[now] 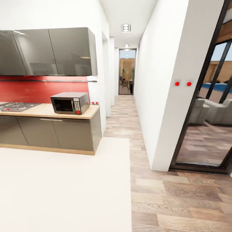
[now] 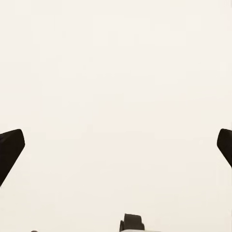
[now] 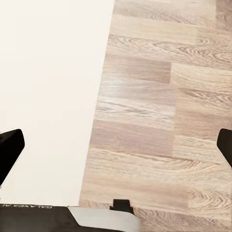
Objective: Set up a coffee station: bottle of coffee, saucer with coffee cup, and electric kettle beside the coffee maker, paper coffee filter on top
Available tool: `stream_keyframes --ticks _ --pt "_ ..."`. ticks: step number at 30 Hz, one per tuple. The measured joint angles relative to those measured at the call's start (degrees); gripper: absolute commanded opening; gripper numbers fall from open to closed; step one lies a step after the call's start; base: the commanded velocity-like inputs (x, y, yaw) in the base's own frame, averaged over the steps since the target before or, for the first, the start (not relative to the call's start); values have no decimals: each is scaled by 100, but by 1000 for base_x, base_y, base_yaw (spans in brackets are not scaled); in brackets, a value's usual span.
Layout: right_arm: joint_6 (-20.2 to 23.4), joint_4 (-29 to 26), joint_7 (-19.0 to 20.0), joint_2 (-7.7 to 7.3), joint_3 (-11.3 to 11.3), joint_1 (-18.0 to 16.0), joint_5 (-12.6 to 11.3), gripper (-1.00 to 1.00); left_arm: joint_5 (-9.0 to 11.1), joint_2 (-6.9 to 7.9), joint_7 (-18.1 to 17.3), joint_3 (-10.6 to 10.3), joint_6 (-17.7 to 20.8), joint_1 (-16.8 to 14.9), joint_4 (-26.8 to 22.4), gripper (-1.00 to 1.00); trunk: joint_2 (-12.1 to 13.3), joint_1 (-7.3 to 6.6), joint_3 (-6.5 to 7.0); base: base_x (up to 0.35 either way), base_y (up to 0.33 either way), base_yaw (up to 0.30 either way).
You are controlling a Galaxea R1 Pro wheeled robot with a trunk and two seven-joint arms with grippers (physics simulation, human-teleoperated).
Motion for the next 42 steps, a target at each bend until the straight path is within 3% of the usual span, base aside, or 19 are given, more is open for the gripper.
stream_keyframes --ticks 42 --pt "0 9 0 7 2 0 0 100 8 0 0 0 0 0 3 100 0 0 0 338 0 278"
